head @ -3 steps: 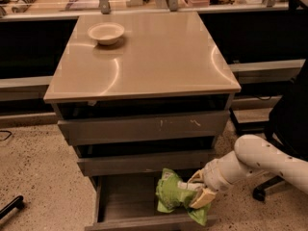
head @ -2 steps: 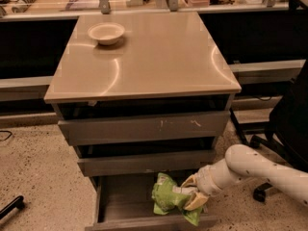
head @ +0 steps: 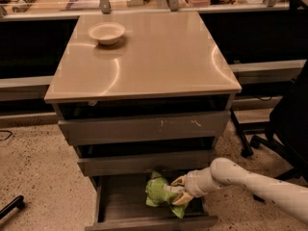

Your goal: Place green rice chip bag into bottom drawer

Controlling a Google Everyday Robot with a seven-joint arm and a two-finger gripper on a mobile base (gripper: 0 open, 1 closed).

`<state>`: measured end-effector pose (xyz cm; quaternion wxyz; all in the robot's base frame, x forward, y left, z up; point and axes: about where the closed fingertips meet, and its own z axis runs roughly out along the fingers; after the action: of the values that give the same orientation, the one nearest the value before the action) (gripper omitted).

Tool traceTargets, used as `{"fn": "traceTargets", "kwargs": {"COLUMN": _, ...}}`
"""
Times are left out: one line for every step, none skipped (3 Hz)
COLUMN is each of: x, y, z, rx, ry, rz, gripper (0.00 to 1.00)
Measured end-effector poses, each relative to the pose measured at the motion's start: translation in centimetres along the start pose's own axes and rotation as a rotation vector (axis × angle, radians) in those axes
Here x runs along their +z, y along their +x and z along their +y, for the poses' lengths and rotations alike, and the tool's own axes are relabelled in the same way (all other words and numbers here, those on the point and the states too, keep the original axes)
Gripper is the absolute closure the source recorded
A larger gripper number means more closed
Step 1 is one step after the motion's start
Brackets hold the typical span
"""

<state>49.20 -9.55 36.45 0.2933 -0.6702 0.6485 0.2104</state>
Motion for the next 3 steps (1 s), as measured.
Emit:
{"fn": "traceTargets", "kwargs": {"x": 0.8, "y": 0.2, "z": 0.2, "rx": 0.01, "ry": -0.003, "rz": -0.009, "gripper": 1.0}}
{"fn": "traceTargets", "kwargs": {"x": 0.8, "y": 0.2, "z": 0.2, "rx": 0.01, "ry": -0.003, "rz": -0.009, "gripper": 1.0}}
{"fn": "traceTargets", "kwargs": {"x": 3.1, "y": 2.5, "z": -0.1, "rx": 0.011, "ry": 0.001, "rz": 0.003, "gripper": 1.0}}
